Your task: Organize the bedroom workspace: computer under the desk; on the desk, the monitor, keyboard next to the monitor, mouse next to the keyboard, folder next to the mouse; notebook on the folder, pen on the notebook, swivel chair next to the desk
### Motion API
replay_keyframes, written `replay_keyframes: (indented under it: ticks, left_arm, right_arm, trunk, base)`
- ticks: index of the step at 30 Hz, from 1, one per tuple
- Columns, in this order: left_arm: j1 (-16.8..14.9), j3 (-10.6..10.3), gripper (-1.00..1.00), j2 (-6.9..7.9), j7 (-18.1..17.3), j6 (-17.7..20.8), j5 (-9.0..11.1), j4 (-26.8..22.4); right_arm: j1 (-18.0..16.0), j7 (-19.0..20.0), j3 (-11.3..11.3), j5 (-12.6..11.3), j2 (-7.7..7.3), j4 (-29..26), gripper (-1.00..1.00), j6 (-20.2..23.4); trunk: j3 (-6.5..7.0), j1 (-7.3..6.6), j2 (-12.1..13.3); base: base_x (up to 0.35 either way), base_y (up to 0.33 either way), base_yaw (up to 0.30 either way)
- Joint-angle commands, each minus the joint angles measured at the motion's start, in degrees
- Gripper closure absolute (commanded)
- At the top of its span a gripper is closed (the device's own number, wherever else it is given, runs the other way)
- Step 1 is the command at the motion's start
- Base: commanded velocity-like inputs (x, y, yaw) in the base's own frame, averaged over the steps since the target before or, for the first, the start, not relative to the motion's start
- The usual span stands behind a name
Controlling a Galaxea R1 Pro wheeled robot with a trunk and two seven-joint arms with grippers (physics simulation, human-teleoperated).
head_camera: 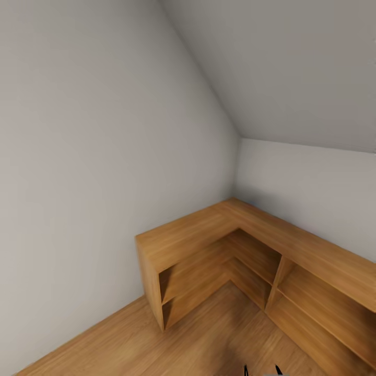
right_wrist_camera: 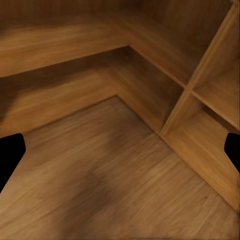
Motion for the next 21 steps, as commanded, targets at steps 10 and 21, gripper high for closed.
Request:
replay_keyframes:
  ticks: [10, 21]
  left_arm:
    - [0.1, -0.2, -1.00, -0.73, -0.7, -17.2, -1.0, 2.5]
    - [0.1, -0.3, -1.00, -1.83, -0.9, -31.9, -2.3, 7.4]
  right_arm:
    - [0.0, -0.3, 0.6, -0.2, 0.03, 0.1, -1.00, -0.1]
    - [0.0, -0.3, 0.6, -0.2, 0.03, 0.1, -1.00, -0.2]
  trunk:
    - [-0.10, 0.03, -0.1]
    - [-0.10, 0.03, -0.1]
  base:
    - [0.014, 0.074, -0.266]
    - [0.026, 0.118, -0.266]
